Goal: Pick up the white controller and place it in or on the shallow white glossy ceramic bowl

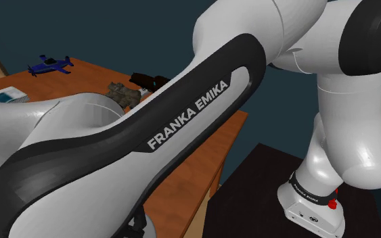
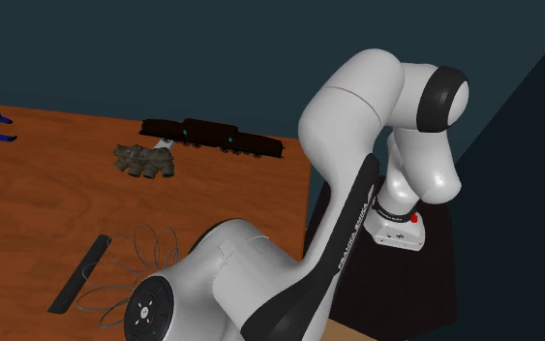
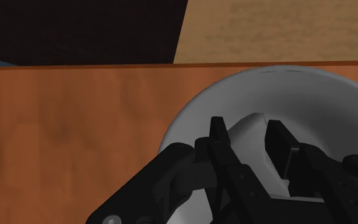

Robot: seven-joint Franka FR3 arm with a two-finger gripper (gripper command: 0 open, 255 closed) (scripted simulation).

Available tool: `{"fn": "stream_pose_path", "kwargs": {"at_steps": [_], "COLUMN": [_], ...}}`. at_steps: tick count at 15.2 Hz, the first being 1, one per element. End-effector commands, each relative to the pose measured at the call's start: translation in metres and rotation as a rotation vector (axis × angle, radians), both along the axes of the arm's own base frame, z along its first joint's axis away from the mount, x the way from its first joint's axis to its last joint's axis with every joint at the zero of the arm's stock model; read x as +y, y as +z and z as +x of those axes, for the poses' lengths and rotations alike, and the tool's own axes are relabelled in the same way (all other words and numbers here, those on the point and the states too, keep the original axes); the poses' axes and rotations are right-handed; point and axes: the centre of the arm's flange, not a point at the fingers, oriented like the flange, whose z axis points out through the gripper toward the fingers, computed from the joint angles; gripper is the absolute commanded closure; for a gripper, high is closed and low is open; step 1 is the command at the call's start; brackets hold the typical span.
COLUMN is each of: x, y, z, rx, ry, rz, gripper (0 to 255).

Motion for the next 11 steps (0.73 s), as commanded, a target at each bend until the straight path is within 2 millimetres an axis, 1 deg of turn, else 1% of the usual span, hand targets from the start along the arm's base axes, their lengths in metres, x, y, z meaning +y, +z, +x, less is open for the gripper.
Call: {"fn": "stream_pose_path", "kwargs": {"at_steps": [1,11], "x": [0.000,0.000], "y": [0.005,0.058], "z": [0.000,0.000], "rx": [0.000,0.000], "ry": [0.000,0.000], "rz": [0.000,0.000], "gripper": [255,255]}}
